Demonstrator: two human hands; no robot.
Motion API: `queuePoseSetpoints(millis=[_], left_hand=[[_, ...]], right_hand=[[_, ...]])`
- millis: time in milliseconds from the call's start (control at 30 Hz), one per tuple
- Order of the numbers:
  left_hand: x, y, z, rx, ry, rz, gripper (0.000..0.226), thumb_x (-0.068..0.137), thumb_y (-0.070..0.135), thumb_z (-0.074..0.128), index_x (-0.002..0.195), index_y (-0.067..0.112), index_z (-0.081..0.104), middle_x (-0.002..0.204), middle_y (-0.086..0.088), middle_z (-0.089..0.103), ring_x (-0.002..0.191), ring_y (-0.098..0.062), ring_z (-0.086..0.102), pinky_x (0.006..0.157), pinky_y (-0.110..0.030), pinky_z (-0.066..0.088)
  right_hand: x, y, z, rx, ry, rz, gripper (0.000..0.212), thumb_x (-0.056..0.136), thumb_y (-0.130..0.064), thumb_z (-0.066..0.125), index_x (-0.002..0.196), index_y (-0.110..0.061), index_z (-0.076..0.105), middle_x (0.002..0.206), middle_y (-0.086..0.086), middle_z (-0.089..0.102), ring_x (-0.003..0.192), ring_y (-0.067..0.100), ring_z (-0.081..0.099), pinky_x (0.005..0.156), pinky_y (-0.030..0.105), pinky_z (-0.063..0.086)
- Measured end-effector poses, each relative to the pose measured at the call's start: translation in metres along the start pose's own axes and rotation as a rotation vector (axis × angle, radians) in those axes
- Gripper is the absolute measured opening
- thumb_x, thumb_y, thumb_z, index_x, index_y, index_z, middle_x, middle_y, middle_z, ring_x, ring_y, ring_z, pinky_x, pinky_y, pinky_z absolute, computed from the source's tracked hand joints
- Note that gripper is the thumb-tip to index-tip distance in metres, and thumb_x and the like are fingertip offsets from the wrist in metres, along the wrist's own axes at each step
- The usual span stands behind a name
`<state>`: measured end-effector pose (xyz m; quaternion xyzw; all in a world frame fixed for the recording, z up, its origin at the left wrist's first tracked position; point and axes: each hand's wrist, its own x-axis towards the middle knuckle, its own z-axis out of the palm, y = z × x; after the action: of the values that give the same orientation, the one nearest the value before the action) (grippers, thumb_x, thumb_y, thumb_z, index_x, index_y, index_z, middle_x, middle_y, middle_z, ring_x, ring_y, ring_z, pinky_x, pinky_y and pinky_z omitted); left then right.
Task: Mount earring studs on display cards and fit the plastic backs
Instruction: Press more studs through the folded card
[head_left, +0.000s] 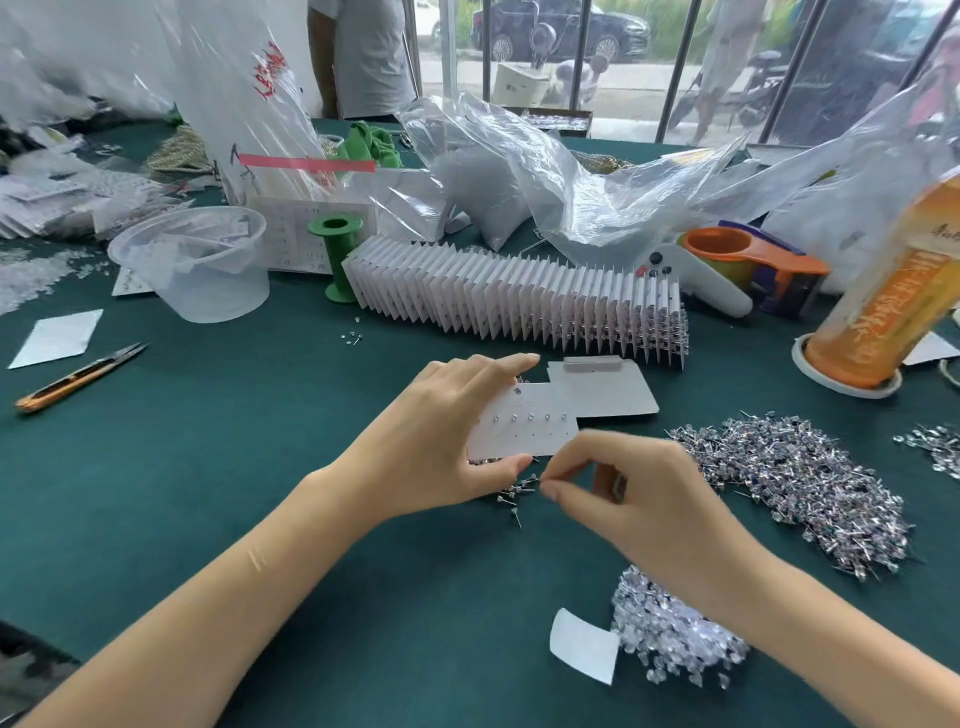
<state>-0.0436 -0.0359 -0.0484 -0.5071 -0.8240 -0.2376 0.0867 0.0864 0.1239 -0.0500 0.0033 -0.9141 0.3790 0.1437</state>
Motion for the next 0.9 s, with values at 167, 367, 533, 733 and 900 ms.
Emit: queuePoseSetpoints(millis=[167, 367, 533, 733, 900], left_hand=[[-0.002, 0.007, 0.0, -0.062, -0.009, 0.028, 0.079, 0.075, 0.039, 0.073, 0.142, 0.021, 0.035, 0.119, 0.006, 0.058, 0.101, 0.011, 0.037, 0.095, -0.009, 0.025], [-0.003, 0.015, 0.004, -0.18, -0.028, 0.033, 0.082, 0.076, 0.042, 0.074, 0.143, 0.024, 0.031, 0.119, 0.006, 0.058, 0.112, -0.009, 0.049, 0.102, -0.018, 0.031], [-0.004, 0.02, 0.009, -0.267, -0.039, 0.05, 0.084, 0.074, 0.039, 0.077, 0.144, 0.026, 0.03, 0.121, 0.006, 0.056, 0.116, -0.004, 0.046, 0.101, -0.01, 0.029], [-0.003, 0.025, 0.015, -0.34, -0.063, 0.049, 0.083, 0.075, 0.033, 0.078, 0.143, 0.023, 0.031, 0.123, 0.003, 0.053, 0.118, -0.003, 0.047, 0.1, -0.015, 0.035], [-0.004, 0.026, 0.017, -0.342, -0.056, 0.043, 0.083, 0.075, 0.028, 0.078, 0.144, 0.021, 0.032, 0.125, 0.002, 0.051, 0.118, -0.001, 0.045, 0.1, -0.012, 0.032]], right_hand=[[0.011, 0.003, -0.023, 0.225, 0.128, 0.041, 0.014, 0.077, -0.007, 0.076, 0.07, -0.017, 0.068, 0.056, -0.01, 0.061, 0.047, 0.003, 0.039, 0.047, 0.012, 0.033], [0.011, 0.002, -0.022, 0.093, 0.08, 0.004, 0.018, 0.081, -0.008, 0.073, 0.081, -0.026, 0.075, 0.051, -0.021, 0.053, 0.046, 0.005, 0.037, 0.049, 0.01, 0.031], [0.009, -0.004, -0.014, -0.008, 0.054, -0.037, 0.019, 0.079, -0.013, 0.074, 0.084, -0.03, 0.067, 0.07, -0.028, 0.06, 0.05, 0.007, 0.044, 0.055, 0.011, 0.036], [0.007, -0.009, -0.009, 0.011, 0.051, -0.046, 0.018, 0.078, -0.005, 0.075, 0.076, -0.023, 0.071, 0.054, -0.027, 0.053, 0.049, 0.002, 0.045, 0.054, 0.007, 0.035], [0.005, -0.01, -0.006, -0.013, 0.071, -0.063, 0.02, 0.077, -0.002, 0.074, 0.075, -0.021, 0.069, 0.059, -0.031, 0.055, 0.052, 0.0, 0.049, 0.056, 0.006, 0.036]])
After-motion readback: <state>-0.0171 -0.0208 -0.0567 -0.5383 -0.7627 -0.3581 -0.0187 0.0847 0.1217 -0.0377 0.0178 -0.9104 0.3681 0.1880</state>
